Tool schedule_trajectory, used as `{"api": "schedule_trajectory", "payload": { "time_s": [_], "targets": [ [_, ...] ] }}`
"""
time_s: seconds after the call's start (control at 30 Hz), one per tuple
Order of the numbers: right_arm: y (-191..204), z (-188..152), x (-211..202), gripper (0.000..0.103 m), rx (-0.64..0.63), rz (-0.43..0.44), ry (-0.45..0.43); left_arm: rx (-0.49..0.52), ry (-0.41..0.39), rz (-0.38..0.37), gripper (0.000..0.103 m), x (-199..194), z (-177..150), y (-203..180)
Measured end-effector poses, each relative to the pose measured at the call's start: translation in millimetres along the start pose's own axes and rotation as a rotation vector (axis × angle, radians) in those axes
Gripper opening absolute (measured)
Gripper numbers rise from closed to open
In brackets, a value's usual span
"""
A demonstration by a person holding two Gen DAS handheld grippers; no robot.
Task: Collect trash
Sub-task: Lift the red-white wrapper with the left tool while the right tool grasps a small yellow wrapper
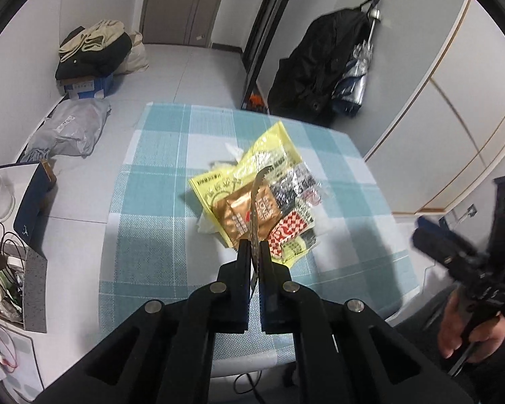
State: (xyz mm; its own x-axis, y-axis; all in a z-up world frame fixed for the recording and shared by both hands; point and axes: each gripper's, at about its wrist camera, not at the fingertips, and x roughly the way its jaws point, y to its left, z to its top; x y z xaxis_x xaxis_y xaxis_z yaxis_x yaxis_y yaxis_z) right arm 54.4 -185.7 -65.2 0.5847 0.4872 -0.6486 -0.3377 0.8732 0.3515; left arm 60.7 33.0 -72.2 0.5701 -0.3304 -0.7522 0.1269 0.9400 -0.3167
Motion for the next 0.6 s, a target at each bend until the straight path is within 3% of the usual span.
{"api": "schedule_trajectory", "payload": {
  "time_s": [0.13,0.2,0.33,0.47,0.6],
  "targets": [
    [8,2,23,0.081,0.085,0.055,0.048,-0.019,-0.024,-0.024,0.0,-5,1,7],
    [10,4,41,0.071,0.137,0.09,0.099,-0.027,-0.033,-0.031,0.0,-7,2,10],
    [12,3,73,0.07,0.243,0.132,0.154,-0.044,-0.048,-0.055,0.0,-10,6,15],
    [18,4,94,0.066,0.275,0.123,0.179,-0.057,-0.053,-0.074,0.0,-12,7,20],
    [19,8,106,0.061,0.299,0.056,0.182,-0.063,-0.062,-0.091,0.0,-17,8,22]
  ]
}}
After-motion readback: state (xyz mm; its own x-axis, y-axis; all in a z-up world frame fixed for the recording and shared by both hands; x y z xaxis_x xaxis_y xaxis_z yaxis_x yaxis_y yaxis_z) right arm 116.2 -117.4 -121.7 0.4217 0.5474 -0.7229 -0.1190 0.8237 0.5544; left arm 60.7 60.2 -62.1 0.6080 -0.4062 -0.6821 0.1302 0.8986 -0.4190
